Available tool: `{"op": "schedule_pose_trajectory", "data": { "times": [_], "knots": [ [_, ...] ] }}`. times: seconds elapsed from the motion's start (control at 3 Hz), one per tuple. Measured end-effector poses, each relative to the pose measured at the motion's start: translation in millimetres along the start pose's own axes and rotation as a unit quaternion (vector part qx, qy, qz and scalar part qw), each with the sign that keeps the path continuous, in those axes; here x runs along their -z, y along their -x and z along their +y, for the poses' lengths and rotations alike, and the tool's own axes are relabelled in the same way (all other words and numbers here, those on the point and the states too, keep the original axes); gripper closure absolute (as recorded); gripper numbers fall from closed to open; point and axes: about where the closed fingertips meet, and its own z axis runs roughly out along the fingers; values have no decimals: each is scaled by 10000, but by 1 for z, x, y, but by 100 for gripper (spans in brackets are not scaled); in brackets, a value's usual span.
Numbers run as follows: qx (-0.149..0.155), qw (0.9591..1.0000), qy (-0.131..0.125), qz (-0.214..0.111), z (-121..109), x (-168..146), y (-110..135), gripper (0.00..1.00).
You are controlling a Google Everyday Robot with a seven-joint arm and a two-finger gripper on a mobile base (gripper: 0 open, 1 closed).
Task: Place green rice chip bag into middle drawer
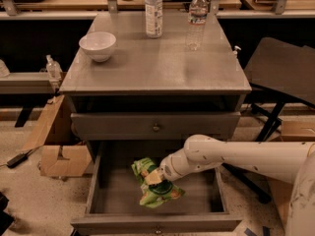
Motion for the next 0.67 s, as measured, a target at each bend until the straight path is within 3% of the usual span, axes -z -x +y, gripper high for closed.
{"op": "schedule_pose_trajectory", "data": {
  "times": [0.33, 0.67],
  "knots": [
    [6, 10000, 12, 10, 1, -1, 0, 58],
    [10, 10000, 26, 21, 2, -3, -1, 27]
  ]
}}
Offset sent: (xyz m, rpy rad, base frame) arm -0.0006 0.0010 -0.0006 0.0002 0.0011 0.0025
